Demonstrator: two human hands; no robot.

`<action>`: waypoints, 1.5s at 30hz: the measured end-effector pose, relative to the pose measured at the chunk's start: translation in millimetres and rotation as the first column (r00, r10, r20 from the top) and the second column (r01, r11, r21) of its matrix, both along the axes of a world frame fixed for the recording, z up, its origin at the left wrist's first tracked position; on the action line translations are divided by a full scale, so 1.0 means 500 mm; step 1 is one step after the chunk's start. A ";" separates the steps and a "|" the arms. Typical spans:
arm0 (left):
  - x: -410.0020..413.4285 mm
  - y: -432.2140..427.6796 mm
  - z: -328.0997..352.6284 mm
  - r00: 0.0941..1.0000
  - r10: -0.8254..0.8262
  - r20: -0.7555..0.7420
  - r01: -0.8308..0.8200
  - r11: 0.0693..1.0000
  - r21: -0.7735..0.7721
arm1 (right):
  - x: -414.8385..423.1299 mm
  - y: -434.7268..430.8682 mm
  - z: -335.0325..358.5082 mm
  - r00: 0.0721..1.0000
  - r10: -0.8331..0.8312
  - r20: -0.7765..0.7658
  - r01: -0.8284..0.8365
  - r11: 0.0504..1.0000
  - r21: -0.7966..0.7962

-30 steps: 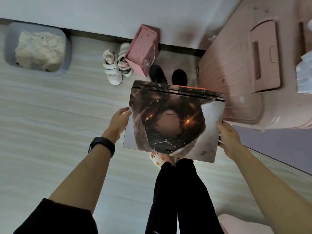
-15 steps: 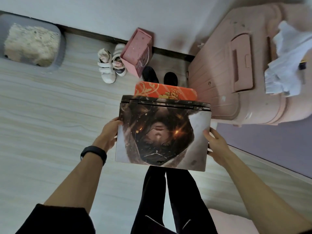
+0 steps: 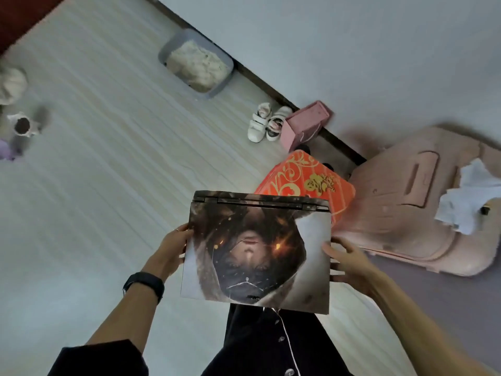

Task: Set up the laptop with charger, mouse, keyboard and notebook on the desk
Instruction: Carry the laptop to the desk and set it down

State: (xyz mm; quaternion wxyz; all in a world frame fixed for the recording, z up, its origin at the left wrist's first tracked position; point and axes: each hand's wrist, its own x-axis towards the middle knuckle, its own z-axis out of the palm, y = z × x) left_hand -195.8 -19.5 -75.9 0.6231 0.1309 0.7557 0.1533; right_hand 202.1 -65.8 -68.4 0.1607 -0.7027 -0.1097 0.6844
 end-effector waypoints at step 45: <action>-1.348 -0.711 0.358 0.162 0.987 0.014 -0.967 0.156 0.199 | -1.890 0.120 0.306 0.300 0.946 0.125 -0.901 0.238 0.362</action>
